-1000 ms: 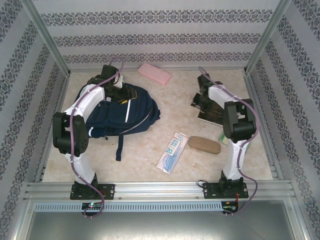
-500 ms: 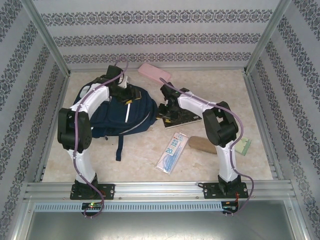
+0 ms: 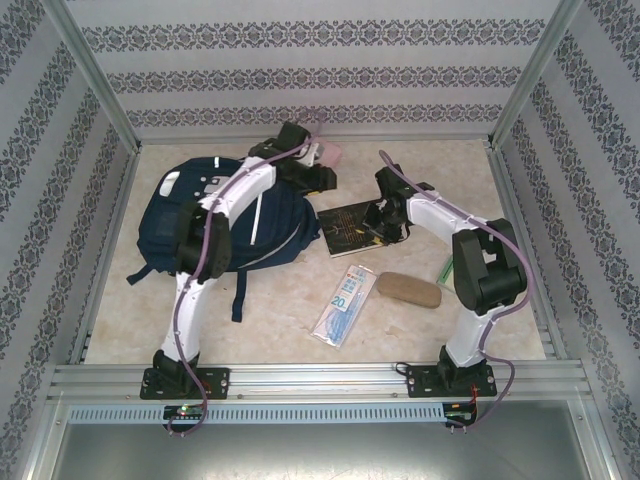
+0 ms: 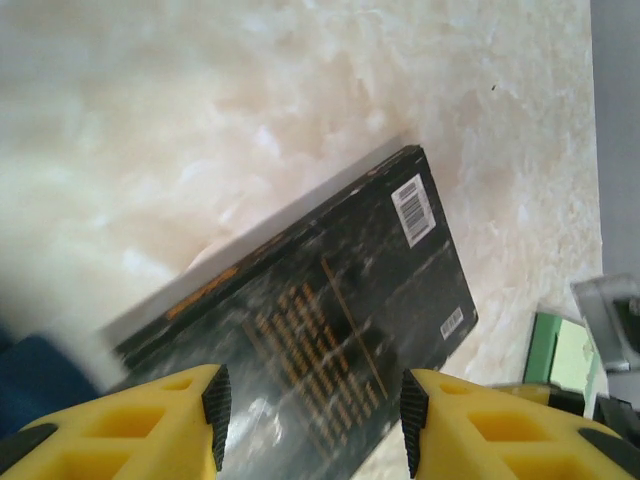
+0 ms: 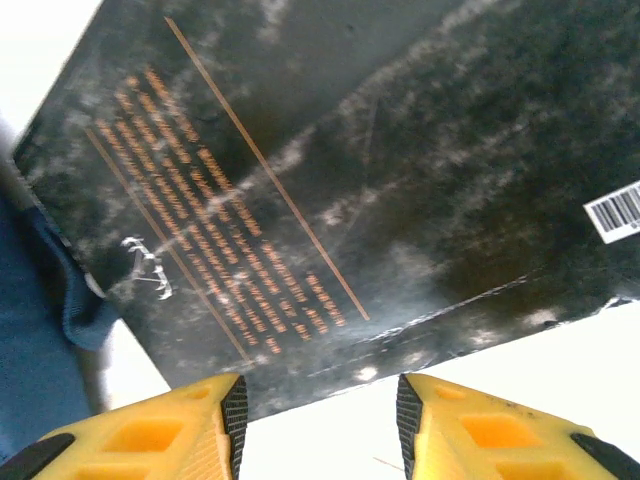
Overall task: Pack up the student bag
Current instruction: Rotate the book at the center of the table.
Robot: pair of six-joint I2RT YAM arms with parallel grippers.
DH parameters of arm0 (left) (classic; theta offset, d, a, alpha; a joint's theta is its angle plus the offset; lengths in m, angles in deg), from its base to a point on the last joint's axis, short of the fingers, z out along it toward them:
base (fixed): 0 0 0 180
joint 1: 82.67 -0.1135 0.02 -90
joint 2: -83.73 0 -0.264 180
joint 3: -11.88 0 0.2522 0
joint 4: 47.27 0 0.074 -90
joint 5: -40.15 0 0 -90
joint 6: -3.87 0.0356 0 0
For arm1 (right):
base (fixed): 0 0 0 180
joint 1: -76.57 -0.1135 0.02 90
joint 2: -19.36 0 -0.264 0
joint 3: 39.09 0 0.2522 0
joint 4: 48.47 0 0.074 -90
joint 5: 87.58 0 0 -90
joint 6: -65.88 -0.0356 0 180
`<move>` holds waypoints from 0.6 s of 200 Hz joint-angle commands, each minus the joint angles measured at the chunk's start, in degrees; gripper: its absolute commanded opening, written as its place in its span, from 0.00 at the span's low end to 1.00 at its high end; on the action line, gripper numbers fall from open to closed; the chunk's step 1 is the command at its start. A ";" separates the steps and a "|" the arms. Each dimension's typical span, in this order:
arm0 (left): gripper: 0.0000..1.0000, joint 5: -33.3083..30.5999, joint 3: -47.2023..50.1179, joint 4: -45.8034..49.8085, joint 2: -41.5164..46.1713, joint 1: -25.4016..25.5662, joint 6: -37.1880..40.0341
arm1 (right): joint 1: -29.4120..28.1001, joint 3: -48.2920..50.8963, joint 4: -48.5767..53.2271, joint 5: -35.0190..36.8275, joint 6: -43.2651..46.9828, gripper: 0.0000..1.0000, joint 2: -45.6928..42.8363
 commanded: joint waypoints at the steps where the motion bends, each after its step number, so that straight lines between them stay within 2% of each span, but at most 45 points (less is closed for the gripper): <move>1: 0.50 -1.91 -6.26 4.72 -5.90 0.74 1.98 | 0.18 1.03 -2.17 0.13 -1.09 0.47 1.17; 32: 0.50 -2.68 -13.69 7.16 -13.17 1.57 1.46 | 1.27 2.65 -3.74 -0.71 -2.13 0.50 2.74; 52: 0.51 -3.78 -14.92 8.31 -15.54 2.02 1.65 | 1.84 3.64 -5.09 -1.32 -2.72 0.51 3.70; 88: 0.49 -2.77 -13.05 10.22 -16.01 3.07 1.96 | 3.33 2.25 -6.20 -1.02 -1.88 0.51 5.64; 120: 0.49 -0.58 -5.02 7.23 -11.07 4.29 0.64 | 5.71 -3.29 -4.91 -0.70 0.62 0.51 8.71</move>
